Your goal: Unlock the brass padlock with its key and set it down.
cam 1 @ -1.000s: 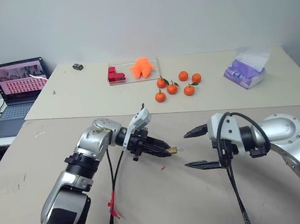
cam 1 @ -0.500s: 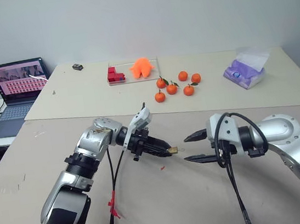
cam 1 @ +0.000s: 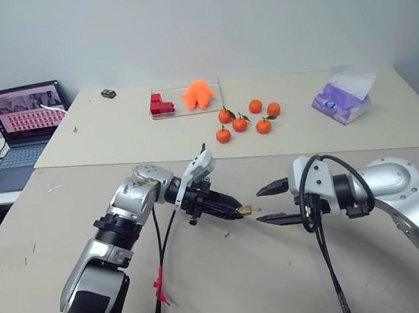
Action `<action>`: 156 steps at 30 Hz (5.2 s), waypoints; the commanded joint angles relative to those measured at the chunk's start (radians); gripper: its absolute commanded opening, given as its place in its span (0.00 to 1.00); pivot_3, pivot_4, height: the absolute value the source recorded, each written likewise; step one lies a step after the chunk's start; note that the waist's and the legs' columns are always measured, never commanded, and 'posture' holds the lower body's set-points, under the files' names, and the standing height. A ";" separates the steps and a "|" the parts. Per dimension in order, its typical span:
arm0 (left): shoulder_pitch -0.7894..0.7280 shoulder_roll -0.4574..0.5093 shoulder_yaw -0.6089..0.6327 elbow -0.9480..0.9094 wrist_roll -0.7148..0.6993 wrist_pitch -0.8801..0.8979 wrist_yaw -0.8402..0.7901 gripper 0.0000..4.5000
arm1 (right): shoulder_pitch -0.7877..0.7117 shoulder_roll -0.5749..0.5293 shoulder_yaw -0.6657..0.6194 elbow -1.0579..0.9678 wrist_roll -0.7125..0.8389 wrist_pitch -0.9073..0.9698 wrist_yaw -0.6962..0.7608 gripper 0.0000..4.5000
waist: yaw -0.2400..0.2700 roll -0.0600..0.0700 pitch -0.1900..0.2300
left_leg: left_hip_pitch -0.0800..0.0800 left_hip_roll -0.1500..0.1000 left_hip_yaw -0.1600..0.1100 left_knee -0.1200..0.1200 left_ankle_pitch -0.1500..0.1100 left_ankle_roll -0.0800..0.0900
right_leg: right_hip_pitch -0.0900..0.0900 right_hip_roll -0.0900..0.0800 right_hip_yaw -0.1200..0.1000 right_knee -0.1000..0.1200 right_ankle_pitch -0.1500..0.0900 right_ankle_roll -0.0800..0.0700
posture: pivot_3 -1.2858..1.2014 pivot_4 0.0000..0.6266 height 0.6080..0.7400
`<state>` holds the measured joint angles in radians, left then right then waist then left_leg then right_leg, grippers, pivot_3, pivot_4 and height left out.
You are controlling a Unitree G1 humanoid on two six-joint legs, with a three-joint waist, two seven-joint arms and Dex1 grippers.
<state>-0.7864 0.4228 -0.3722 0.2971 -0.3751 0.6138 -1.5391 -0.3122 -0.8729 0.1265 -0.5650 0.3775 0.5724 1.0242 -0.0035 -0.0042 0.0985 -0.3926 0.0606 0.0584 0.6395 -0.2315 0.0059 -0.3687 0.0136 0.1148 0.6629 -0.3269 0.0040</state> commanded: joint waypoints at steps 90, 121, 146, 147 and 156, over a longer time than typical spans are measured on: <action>-0.062 -0.039 0.027 -0.075 0.004 -0.037 0.025 0.18 | -0.029 -0.054 -0.001 0.006 -0.030 -0.037 0.028 0.33 | -0.008 0.000 0.000 | 0.000 0.001 0.000 0.001 0.000 0.000 | 0.000 0.001 0.001 0.000 0.000 0.000 | 0.52 0.24 0.49; -0.133 -0.094 0.072 0.058 -0.067 0.085 0.002 0.18 | -0.056 -0.067 -0.080 -0.007 -0.031 -0.069 0.019 0.65 | -0.008 0.000 0.000 | 0.000 0.001 0.000 0.001 0.000 0.001 | 0.000 0.002 0.001 0.001 0.000 0.000 | 0.52 0.24 0.49; -0.144 -0.102 0.029 0.095 -0.031 0.054 -0.057 0.18 | 0.001 -0.099 -0.075 -0.112 0.053 -0.091 0.090 0.65 | -0.010 -0.001 0.001 | 0.000 0.001 0.000 0.001 0.000 0.001 | 0.000 0.002 0.001 0.000 0.000 0.000 | 0.52 0.24 0.49; -0.144 -0.104 0.031 0.090 -0.034 0.058 -0.056 0.18 | 0.003 -0.096 -0.070 -0.115 0.050 -0.091 0.088 0.65 | -0.010 -0.001 0.001 | 0.000 0.002 0.000 0.001 0.000 0.001 | 0.000 0.003 0.001 0.001 0.000 0.000 | 0.52 0.24 0.49; -0.153 -0.114 0.037 0.088 -0.037 0.079 -0.056 0.18 | 0.012 -0.092 -0.049 -0.112 0.024 -0.112 0.085 0.65 | -0.009 -0.001 0.001 | 0.000 0.002 0.000 0.001 0.000 0.001 | 0.000 0.003 0.001 0.001 0.000 0.000 | 0.52 0.24 0.49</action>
<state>-0.9004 0.3165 -0.3597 0.4093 -0.3935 0.6958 -1.5907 -0.3024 -0.9644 0.0684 -0.6479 0.4035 0.4827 1.1051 -0.0127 -0.0052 0.0994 -0.3922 0.0630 0.0583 0.6409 -0.2319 0.0066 -0.3686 0.0170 0.1161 0.6637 -0.3269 0.0040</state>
